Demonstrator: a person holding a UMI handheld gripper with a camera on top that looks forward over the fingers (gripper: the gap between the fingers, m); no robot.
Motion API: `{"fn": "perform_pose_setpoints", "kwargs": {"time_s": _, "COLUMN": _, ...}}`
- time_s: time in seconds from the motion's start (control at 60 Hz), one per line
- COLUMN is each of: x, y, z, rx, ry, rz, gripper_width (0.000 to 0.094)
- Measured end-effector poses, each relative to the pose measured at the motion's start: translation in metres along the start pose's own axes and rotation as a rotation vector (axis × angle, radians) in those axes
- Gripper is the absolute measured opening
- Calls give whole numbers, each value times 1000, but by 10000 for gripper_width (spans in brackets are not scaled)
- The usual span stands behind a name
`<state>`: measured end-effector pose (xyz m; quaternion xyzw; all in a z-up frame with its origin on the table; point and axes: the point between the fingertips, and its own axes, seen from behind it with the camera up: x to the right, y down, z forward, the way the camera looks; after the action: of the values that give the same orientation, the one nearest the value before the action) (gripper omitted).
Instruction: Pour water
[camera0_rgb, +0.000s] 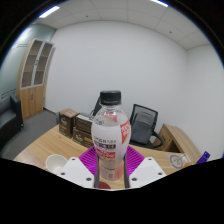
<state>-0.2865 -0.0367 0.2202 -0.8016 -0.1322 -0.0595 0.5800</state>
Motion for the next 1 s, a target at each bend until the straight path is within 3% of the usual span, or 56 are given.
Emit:
{"fn": "perform_pose_setpoints", "kwargs": {"time_s": 0.233, "x": -24, "y": 69, "z": 29, "rx": -31, "ry": -122, "rz": 149, "gripper_width": 339}}
{"fn": "perform_pose_setpoints", "kwargs": {"time_s": 0.467, "x": -34, "y": 141, "z": 42, "rx": -107, "ry": -124, "rz": 234, "gripper_width": 338}}
{"fn": "perform_pose_setpoints", "kwargs": {"time_s": 0.5, "x": -30, "y": 136, "z": 40, "rx": -67, "ry": -118, "rz": 249, "gripper_width": 339}}
{"fn": "perform_pose_setpoints", "kwargs": {"time_s": 0.633, "x": -30, "y": 142, "z": 37, "rx": -46, "ry": -112, "rz": 263, "gripper_width": 377}}
{"fn": "perform_pose_setpoints", "kwargs": {"time_s": 0.783, "x": -28, "y": 149, "z": 34, "rx": -106, "ry": -91, "rz": 275, "gripper_width": 536}}
{"fn": "perform_pose_setpoints", "kwargs": {"time_s": 0.867, "x": -25, "y": 162, "z": 26, "rx": -195, "ry": -62, "rz": 276, "gripper_width": 869}}
{"fn": "perform_pose_setpoints", "kwargs": {"time_s": 0.917, "x": -21, "y": 162, "z": 16, "rx": -220, "ry": -43, "rz": 276, "gripper_width": 834}}
{"fn": "perform_pose_setpoints", "kwargs": {"time_s": 1.0, "x": -20, "y": 151, "z": -8, "rx": -233, "ry": -24, "rz": 258, "gripper_width": 857}}
